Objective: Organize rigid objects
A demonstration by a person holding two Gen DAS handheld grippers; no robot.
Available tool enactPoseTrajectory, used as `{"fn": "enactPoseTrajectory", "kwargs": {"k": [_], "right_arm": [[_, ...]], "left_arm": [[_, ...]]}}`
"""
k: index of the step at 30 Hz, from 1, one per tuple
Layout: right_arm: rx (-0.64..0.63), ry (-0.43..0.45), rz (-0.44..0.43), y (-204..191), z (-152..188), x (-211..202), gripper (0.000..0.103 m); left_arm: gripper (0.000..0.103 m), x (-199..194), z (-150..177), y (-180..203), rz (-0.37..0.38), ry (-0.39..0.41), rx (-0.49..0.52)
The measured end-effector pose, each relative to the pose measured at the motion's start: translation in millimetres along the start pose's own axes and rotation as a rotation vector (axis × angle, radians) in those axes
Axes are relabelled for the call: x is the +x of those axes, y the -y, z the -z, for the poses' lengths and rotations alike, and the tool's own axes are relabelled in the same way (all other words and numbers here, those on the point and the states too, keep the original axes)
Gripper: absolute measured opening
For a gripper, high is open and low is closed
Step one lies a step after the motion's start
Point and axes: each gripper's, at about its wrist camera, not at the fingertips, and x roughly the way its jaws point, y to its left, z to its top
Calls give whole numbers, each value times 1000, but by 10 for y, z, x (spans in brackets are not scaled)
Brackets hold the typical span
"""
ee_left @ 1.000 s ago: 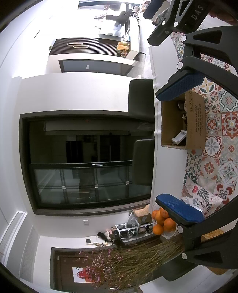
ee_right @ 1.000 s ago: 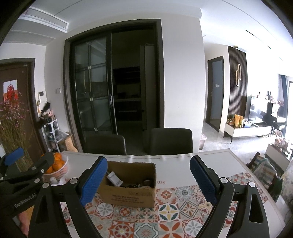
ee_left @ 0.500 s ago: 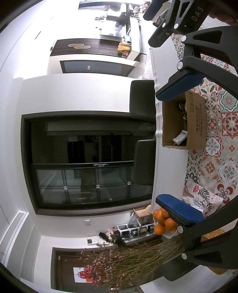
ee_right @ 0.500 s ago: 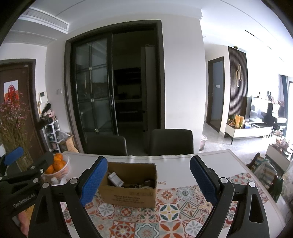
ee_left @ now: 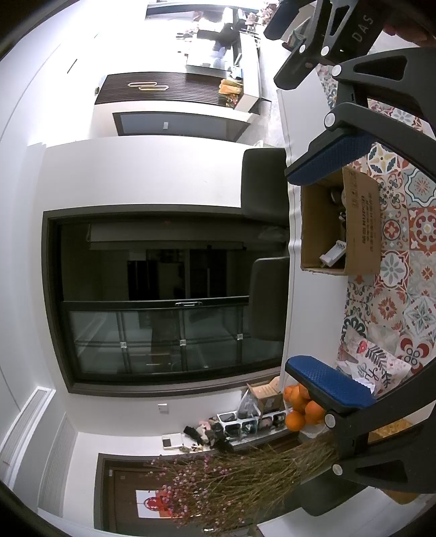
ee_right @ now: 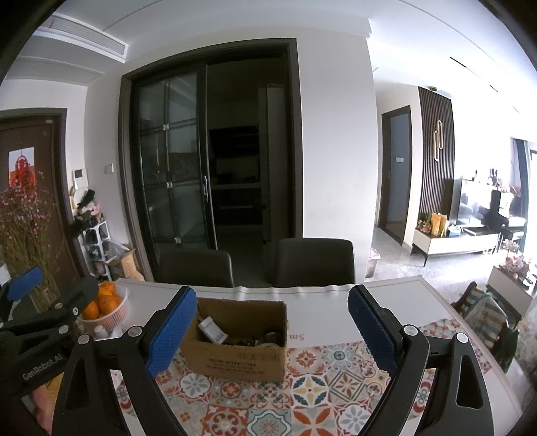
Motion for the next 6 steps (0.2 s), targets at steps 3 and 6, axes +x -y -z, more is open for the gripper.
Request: {"fn": "enactPoseTrajectory", "kwargs": {"k": [3, 6], "right_arm": [[2, -5, 1, 12, -8, -2, 93], [1, -9, 1, 19, -19, 5, 93]], "left_arm": [[103, 5, 4, -5, 4, -6, -2], [103, 20, 15, -12, 3, -10, -4]]}}
